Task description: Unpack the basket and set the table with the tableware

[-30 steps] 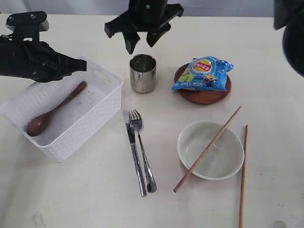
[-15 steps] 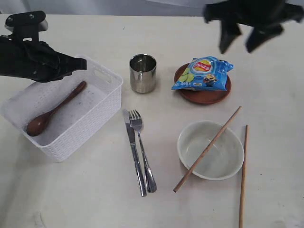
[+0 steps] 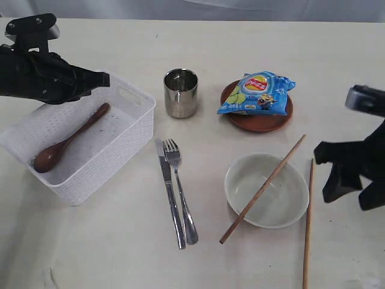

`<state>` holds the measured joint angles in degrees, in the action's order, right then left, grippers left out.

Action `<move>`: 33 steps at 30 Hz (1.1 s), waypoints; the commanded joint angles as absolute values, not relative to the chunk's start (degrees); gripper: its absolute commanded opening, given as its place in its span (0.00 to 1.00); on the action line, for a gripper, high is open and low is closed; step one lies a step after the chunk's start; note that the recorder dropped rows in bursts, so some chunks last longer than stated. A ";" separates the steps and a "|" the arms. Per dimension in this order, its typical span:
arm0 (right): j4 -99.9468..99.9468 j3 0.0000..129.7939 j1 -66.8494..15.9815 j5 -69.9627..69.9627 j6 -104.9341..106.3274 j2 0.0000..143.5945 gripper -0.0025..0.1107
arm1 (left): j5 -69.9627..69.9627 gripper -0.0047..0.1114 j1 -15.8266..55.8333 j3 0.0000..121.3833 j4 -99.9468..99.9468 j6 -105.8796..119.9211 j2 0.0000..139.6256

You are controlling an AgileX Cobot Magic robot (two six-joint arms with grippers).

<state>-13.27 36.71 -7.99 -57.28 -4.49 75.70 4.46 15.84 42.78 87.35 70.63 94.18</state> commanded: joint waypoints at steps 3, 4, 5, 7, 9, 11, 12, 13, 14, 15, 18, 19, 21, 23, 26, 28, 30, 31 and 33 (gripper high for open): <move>-14.95 31.53 -12.30 -45.72 -6.07 76.66 0.50 | 6.23 0.04 15.72 42.64 87.38 70.21 93.87; -14.95 31.14 -12.30 -44.30 -7.31 76.92 0.50 | 6.23 0.04 15.72 42.64 87.38 70.21 93.87; -14.95 30.82 -12.30 -43.32 -8.09 77.49 0.50 | 6.23 0.04 15.72 42.64 87.38 70.21 93.87; -14.95 30.13 -12.30 -43.08 -8.10 78.77 0.50 | 6.23 0.04 15.72 42.64 87.38 70.21 93.87; -14.86 29.38 -12.30 -44.05 -7.22 79.97 0.50 | 6.33 0.04 15.72 42.64 87.38 69.95 93.87; -14.86 28.78 -12.30 -44.59 -6.20 80.41 0.50 | 5.97 0.04 15.72 42.64 87.38 69.96 93.87; -14.86 28.50 -12.30 -44.95 -6.05 80.40 0.49 | 5.86 0.04 15.72 42.64 87.38 69.96 93.87; -14.86 28.50 -12.30 -45.33 -5.58 80.40 0.48 | 5.67 0.04 15.72 42.64 87.38 69.96 93.87; -14.86 28.50 -12.30 -45.43 -4.76 80.40 0.47 | 5.67 0.04 15.72 42.64 87.38 69.96 93.87; -14.86 28.62 -12.30 -45.43 -4.43 80.13 0.45 | 5.67 0.04 15.72 42.64 87.38 69.96 93.87; -16.64 29.77 -12.30 -43.68 -4.43 79.78 0.42 | 5.26 0.04 15.72 42.64 87.38 70.13 93.87; -17.38 30.39 -12.30 -42.99 -4.43 79.64 0.42 | 5.15 0.04 15.72 42.64 87.38 70.13 93.87; -18.81 32.38 -12.30 -41.60 -4.43 79.76 0.42 | 4.89 0.04 15.72 42.64 87.38 70.22 93.87; -19.15 34.62 -12.30 -41.79 -4.43 80.37 0.42 | 4.89 0.04 15.72 42.64 87.38 70.22 93.87; -19.16 37.63 -12.30 -44.36 -4.24 81.65 0.42 | 4.88 0.04 15.72 42.64 87.38 70.53 93.87; -19.04 38.71 -12.30 -45.87 -3.40 82.42 0.42 | 4.77 0.04 15.72 42.64 87.38 70.65 93.87; -18.83 39.29 -12.30 -46.60 -2.32 82.64 0.42 | 4.65 0.04 15.72 42.64 87.38 70.63 93.87; -18.43 39.58 -12.30 -46.74 -1.97 82.64 0.42 | 4.65 0.04 15.72 42.64 87.38 70.63 93.87; -16.53 40.71 -12.30 -47.02 -1.99 82.64 0.42 | 4.65 0.04 15.72 42.64 87.38 70.63 93.87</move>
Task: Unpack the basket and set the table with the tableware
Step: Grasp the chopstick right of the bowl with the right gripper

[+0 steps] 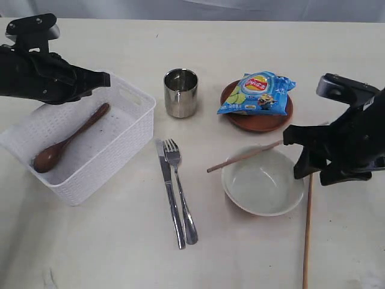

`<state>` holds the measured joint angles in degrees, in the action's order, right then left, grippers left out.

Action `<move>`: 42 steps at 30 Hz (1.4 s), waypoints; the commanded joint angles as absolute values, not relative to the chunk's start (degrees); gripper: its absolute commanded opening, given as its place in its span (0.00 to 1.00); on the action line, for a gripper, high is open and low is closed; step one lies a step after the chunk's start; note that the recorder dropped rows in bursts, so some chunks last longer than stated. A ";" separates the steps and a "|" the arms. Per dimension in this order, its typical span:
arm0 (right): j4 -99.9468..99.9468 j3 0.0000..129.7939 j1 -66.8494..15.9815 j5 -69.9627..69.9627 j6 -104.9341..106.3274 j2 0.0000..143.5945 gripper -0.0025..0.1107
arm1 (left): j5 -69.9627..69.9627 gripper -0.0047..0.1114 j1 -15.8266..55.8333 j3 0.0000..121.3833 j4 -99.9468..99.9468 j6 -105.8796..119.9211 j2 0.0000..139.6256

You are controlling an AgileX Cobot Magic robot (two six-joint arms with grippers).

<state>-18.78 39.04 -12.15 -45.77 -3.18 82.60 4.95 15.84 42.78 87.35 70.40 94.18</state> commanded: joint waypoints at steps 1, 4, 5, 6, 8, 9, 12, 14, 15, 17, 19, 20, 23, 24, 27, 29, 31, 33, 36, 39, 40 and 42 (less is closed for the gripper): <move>-15.43 41.48 -12.30 -47.17 -2.11 82.64 0.42 | 4.65 0.04 15.72 42.64 87.38 70.63 93.87; -11.70 44.86 -12.30 -46.90 -3.52 82.75 0.42 | 4.66 0.04 15.72 42.64 87.38 70.79 93.87; -10.29 46.45 -12.30 -47.34 -4.48 82.75 0.42 | 4.66 0.04 15.72 42.64 87.38 70.79 93.87; -9.05 47.96 -12.30 -48.05 -6.02 82.75 0.42 | 4.91 0.04 15.72 42.64 87.24 70.92 93.87; -7.54 50.32 -12.14 -50.20 -8.11 82.86 0.42 | 5.12 0.04 15.72 42.64 87.24 71.04 93.87; -7.06 51.05 -11.85 -51.58 -8.11 82.86 0.42 | 5.12 0.04 15.72 42.64 87.24 71.04 93.87; -6.52 51.62 -8.95 -58.23 -7.14 83.56 0.42 | 5.75 0.04 15.72 42.64 87.24 71.04 93.97; -6.22 49.30 -6.89 -59.42 -7.14 83.45 0.42 | 6.04 0.04 15.72 42.68 87.24 71.04 93.95; -6.33 47.21 -5.79 -59.42 -6.99 82.85 0.42 | 6.04 0.04 15.72 42.68 87.24 71.04 93.95; -7.27 43.03 -5.25 -58.02 -6.37 81.83 0.42 | 6.04 0.04 15.72 42.68 87.24 71.04 93.95; -9.67 39.00 -5.58 -55.99 -5.25 80.48 0.42 | 6.04 0.04 15.72 42.68 87.24 71.04 93.95; -11.19 37.89 -5.96 -55.36 -4.38 79.97 0.42 | 6.04 0.04 15.72 42.68 87.24 71.04 93.95; -15.92 36.19 -8.86 -56.00 -2.57 78.27 0.42 | 6.39 0.04 15.72 42.68 87.37 71.04 93.95; -16.18 35.73 -10.57 -56.74 -2.59 77.72 0.42 | 6.67 0.04 15.72 42.68 87.37 71.04 93.95; -13.78 34.02 -15.97 -57.28 -7.57 76.41 0.42 | 7.07 0.04 15.72 42.68 87.37 70.92 93.95; -12.22 32.52 -19.97 -55.75 -10.91 76.13 0.42 | 7.07 0.04 15.72 42.68 87.37 70.59 93.95; -10.40 31.12 -23.02 -53.52 -14.30 76.25 0.42 | 7.30 0.04 15.72 42.68 87.37 70.59 93.95; -7.71 29.84 -25.15 -50.45 -18.48 76.25 0.42 | 8.15 0.04 15.72 42.68 87.37 70.59 93.95; -4.02 28.98 -25.42 -48.08 -23.12 76.34 0.42 | 8.48 0.04 15.72 42.68 87.37 70.59 93.95; -2.76 28.61 -25.42 -46.42 -25.33 76.47 0.42 | 8.53 0.04 15.72 42.68 87.75 70.59 93.95; -2.76 28.57 -25.42 -45.43 -25.69 76.80 0.42 | 8.53 0.04 15.72 42.68 88.09 70.59 93.95; -4.46 28.57 -25.42 -42.60 -25.94 77.88 0.42 | 8.53 0.04 15.72 42.68 88.55 70.59 93.95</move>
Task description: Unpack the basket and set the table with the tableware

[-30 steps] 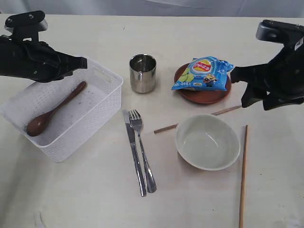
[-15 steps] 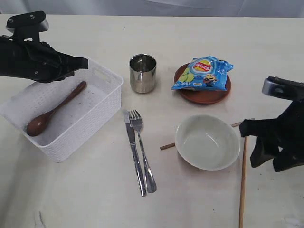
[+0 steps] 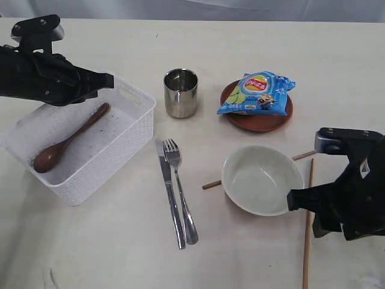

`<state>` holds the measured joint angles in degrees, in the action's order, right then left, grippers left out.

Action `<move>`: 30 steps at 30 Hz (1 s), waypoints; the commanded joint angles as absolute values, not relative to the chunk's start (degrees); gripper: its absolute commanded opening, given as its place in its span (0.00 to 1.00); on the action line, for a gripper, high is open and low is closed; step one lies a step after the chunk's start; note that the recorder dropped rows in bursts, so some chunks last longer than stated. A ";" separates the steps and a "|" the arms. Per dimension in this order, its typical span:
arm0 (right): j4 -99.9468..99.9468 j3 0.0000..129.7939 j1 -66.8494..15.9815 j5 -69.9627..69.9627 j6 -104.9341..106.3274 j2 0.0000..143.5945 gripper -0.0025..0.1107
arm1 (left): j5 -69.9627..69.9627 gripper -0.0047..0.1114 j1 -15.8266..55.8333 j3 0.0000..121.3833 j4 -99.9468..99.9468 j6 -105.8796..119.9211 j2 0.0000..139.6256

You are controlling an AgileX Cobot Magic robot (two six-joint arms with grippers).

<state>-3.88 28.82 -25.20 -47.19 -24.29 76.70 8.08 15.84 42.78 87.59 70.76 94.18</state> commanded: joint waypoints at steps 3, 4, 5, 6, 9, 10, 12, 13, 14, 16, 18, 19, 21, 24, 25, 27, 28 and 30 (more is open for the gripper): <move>-9.06 28.47 -25.42 -38.88 -23.45 81.07 0.42 | 8.53 0.04 15.72 42.68 88.70 70.59 93.95; -9.62 28.47 -25.42 -38.21 -22.56 82.41 0.42 | 8.82 0.04 15.72 42.68 88.69 70.73 93.95; -9.77 28.47 -25.42 -37.97 -22.24 83.43 0.42 | 9.21 0.04 15.72 42.68 88.69 71.09 93.95; -9.60 28.59 -25.42 -37.97 -21.39 84.56 0.42 | 9.19 0.04 15.72 42.68 88.69 71.43 93.95; -7.55 28.58 -25.42 -37.59 -21.21 86.78 0.42 | 9.19 0.04 15.72 42.68 88.69 71.50 93.95; -6.95 28.58 -25.42 -37.14 -21.22 87.21 0.42 | 9.19 0.04 15.72 42.68 88.69 71.50 93.95; -6.63 28.58 -25.42 -35.33 -21.22 88.54 0.41 | 8.56 0.04 15.72 42.90 88.69 71.47 93.95; -6.54 28.58 -25.42 -34.12 -21.22 90.19 0.39 | 8.55 0.04 15.72 43.03 88.69 71.47 93.95; -6.54 28.58 -25.42 -33.60 -21.22 90.92 0.37 | 8.55 0.04 15.72 43.03 88.69 71.65 93.95; -6.54 28.58 -25.42 -33.24 -20.08 93.03 0.22 | 8.55 0.04 15.72 43.03 88.69 71.96 93.95; -5.90 28.58 -25.42 -33.24 -19.10 93.27 0.06 | 8.13 0.04 15.72 43.03 88.69 72.09 93.95; -5.66 28.58 -25.42 -33.62 -18.52 93.27 0.02 | 7.84 0.04 15.72 43.03 88.69 72.09 93.95; -5.66 28.69 -25.42 -34.51 -18.01 93.27 0.02 | 9.25 0.04 15.72 43.03 88.69 72.09 93.95; -5.20 30.62 -25.42 -37.50 -16.66 90.90 0.02 | 17.33 0.04 15.72 44.01 89.11 74.61 93.95; -4.35 31.77 -25.42 -39.34 -16.66 89.23 0.02 | 20.15 0.04 15.72 44.84 89.11 75.72 93.95; -3.05 34.06 -25.42 -43.29 -16.66 85.83 0.02 | 25.79 0.04 15.72 46.36 89.25 78.51 93.95; -2.00 35.22 -25.42 -45.12 -17.56 83.46 0.02 | 27.65 0.04 15.72 47.08 89.25 79.23 93.95; -1.98 36.79 -25.42 -47.26 -17.98 80.28 0.02 | 28.96 0.04 15.72 47.28 89.98 80.14 93.95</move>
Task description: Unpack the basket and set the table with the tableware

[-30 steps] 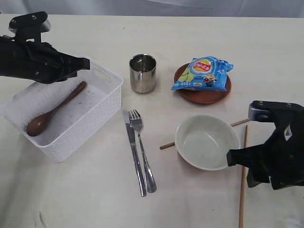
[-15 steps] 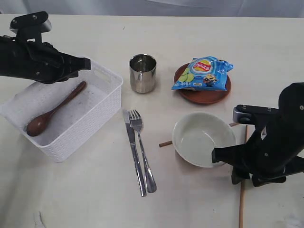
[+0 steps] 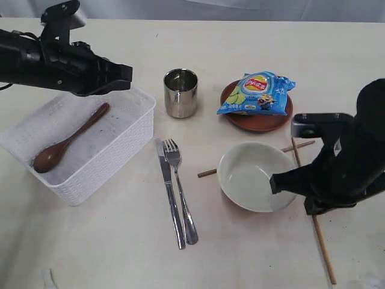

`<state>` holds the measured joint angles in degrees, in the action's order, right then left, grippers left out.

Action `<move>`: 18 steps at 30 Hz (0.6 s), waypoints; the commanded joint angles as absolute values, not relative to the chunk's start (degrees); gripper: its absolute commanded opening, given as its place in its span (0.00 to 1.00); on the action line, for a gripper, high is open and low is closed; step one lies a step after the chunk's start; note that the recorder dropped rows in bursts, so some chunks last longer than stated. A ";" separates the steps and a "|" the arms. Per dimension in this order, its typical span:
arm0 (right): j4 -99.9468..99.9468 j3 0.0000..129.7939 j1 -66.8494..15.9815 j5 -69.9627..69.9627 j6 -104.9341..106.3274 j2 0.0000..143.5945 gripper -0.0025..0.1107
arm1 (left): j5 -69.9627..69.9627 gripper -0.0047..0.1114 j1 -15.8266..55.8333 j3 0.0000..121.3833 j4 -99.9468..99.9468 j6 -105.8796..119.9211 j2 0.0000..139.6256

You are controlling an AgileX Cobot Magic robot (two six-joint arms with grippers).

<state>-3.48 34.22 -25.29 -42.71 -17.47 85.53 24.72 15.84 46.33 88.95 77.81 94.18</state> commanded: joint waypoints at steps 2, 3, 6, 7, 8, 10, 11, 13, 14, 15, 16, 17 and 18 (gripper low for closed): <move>-4.20 37.94 -25.42 -47.79 -18.23 77.36 0.02 | 29.76 0.04 15.72 47.28 91.57 82.04 94.06; -6.80 38.29 -25.42 -47.79 -17.61 75.89 0.02 | 30.23 0.04 16.02 47.28 92.59 82.73 93.99; -13.87 38.61 -25.42 -45.65 -14.27 72.57 0.02 | 32.73 0.04 18.00 47.28 95.01 84.75 94.10; -14.36 38.61 -25.42 -44.93 -14.03 71.85 0.02 | 34.18 0.04 19.24 47.28 95.26 86.17 94.10; -14.36 38.61 -25.42 -44.42 -14.03 71.45 0.02 | 35.35 0.04 20.76 47.28 95.36 87.84 94.10; -14.37 38.61 -25.42 -44.21 -14.03 71.46 0.02 | 36.23 0.04 23.98 47.28 95.03 91.64 94.10; -14.25 38.61 -25.42 -44.31 -14.03 71.71 0.02 | 35.48 0.04 26.14 47.28 94.40 93.12 94.10; -14.25 38.61 -25.42 -44.43 -14.03 71.72 0.02 | 34.00 0.04 28.88 47.28 92.90 94.01 94.10; -14.25 38.71 -25.42 -44.43 -14.03 71.72 0.02 | 32.40 0.04 30.72 47.28 92.04 94.68 94.10; -14.25 38.69 -25.42 -44.31 -14.03 71.72 0.02 | 31.14 0.04 31.89 47.28 90.68 94.68 94.10; -14.25 38.69 -25.42 -44.21 -14.03 71.72 0.02 | 29.66 0.04 33.30 47.28 89.41 94.68 94.10; -14.25 38.69 -25.42 -44.06 -14.03 71.72 0.02 | 28.83 0.04 34.63 47.28 87.37 94.68 94.10; -14.25 38.69 -25.42 -43.92 -13.84 71.72 0.02 | 28.32 0.04 35.87 47.28 86.08 94.68 94.10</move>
<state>-14.07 38.42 -25.29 -44.65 -14.74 71.96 30.91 32.66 47.03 89.75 93.89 94.18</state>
